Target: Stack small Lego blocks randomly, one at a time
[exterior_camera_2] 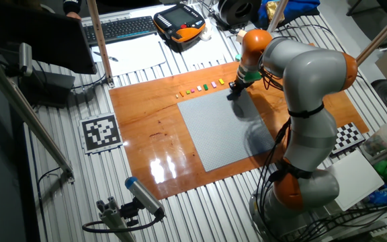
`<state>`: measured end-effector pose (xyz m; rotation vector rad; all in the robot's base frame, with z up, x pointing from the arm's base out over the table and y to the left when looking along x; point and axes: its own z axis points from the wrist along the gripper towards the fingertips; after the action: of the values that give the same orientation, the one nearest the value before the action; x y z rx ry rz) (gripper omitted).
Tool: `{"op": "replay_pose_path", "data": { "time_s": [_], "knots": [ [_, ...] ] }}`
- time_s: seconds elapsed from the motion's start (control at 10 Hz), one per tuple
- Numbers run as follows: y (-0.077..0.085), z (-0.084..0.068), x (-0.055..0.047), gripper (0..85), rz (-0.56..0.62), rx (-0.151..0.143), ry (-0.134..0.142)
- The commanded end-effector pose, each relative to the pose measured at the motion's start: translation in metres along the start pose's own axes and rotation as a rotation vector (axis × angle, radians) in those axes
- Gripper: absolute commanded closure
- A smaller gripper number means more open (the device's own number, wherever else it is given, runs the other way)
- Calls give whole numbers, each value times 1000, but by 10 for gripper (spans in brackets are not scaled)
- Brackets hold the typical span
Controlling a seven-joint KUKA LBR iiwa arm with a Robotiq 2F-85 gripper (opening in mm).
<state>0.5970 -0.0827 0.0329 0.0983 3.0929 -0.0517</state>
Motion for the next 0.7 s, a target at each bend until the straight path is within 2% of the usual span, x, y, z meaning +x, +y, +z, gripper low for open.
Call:
{"op": "replay_pose_path", "data": {
  "time_s": [0.0, 0.1, 0.3, 0.6],
  "knots": [
    [-1, -1, -1, 850, -3, 0, -1],
    [-2, 0, 0, 850, -7, 5, -3],
    [-5, 1, 3, 850, -8, -4, -2],
    [-2, 2, 3, 850, 2, -9, -2]
  ]
}}
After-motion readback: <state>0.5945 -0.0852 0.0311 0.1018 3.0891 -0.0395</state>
